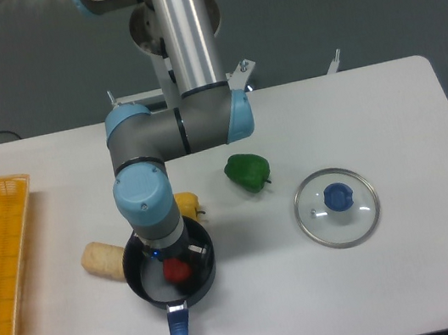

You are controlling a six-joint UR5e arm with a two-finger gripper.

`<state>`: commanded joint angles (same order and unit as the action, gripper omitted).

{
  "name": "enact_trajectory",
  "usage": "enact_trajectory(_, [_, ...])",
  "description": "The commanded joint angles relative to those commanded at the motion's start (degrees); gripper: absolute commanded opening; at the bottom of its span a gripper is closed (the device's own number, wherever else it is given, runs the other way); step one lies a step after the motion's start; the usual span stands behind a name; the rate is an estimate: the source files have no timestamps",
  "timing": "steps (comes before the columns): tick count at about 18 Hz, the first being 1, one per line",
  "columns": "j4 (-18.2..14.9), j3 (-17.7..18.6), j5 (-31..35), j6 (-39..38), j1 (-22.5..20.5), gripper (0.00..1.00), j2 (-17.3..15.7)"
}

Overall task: Place the red pepper in the pot
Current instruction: 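Open the gripper to release the red pepper inside the saucepan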

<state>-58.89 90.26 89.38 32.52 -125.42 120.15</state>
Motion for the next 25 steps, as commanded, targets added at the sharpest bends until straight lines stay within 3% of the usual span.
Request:
enact_trajectory(6, [0.00, 0.00, 0.09, 0.00, 0.09, 0.47, 0.35])
enact_trajectory(19, [0.00, 0.09, 1.58, 0.00, 0.09, 0.80, 0.35])
enact_trajectory(25, [0.00, 0.09, 1.58, 0.09, 0.09, 0.87, 0.35])
